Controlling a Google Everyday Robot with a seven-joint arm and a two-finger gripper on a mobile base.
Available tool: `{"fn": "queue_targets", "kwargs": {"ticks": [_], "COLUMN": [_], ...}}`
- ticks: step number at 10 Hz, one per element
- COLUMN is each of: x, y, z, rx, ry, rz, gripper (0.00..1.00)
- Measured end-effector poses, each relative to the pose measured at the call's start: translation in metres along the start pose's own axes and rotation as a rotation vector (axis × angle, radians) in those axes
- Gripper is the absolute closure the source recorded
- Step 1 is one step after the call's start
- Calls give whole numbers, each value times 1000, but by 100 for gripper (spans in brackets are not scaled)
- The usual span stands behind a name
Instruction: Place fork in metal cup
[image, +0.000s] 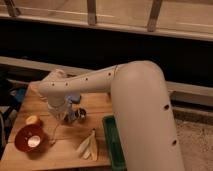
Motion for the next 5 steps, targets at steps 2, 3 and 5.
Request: {"fn": "queue_targets", "kwargs": {"ticks": [2,3,5], "x": [3,6,13], "y": [-7,-14,-33], "z": [-27,-43,-77], "rx": [25,48,95], "ry": [-39,-60,-101], "rz": [19,36,86], "gripper": [93,93,93]}}
